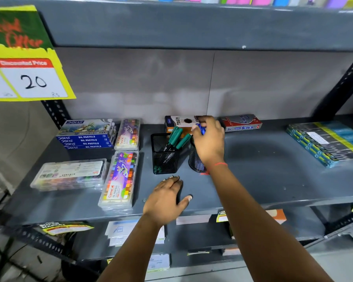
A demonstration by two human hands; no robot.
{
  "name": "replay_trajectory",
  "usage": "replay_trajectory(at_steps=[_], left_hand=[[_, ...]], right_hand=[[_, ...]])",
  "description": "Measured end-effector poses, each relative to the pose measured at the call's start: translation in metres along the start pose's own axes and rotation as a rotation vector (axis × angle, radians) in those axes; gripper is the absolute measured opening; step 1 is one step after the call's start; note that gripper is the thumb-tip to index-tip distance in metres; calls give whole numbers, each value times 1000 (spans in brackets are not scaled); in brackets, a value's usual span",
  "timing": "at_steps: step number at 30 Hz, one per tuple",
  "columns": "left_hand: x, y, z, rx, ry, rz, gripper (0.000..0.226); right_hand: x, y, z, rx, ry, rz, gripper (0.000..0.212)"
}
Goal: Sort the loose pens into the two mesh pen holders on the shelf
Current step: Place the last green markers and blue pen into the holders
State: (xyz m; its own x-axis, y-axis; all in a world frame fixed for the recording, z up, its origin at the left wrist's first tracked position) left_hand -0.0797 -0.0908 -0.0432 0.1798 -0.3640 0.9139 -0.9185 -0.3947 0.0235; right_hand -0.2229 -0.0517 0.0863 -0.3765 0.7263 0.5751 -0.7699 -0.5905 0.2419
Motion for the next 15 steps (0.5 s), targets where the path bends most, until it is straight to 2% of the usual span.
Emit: replay_trajectory(at_steps=[3, 6, 10, 15], left_hand=[[23, -8, 5, 88, -249, -266, 40], [40, -13, 23, 272, -439, -522, 56], [47, -1, 31, 419, -590, -592, 96], [30, 18, 16, 529, -715, -635, 112]], right_hand=[[14, -15, -30, -28, 80, -167, 42], [15, -25, -67, -147, 273, -200, 65], [-14, -32, -97, -263, 472, -43, 98], [-49, -32, -111, -348, 582, 19, 117]])
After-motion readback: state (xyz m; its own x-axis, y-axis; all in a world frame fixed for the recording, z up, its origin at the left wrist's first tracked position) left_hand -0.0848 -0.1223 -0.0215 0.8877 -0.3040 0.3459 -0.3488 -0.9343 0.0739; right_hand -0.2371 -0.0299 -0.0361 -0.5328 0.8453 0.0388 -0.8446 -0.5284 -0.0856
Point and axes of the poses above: each hand's wrist, its own y-axis towards the middle knuckle, its own x-axis out of the back of the hand, z = x × y, the point moved 6 cm from there along y, towards the middle knuckle, and after that the axes turned 12 degrees about z, right-handed, at the moved point
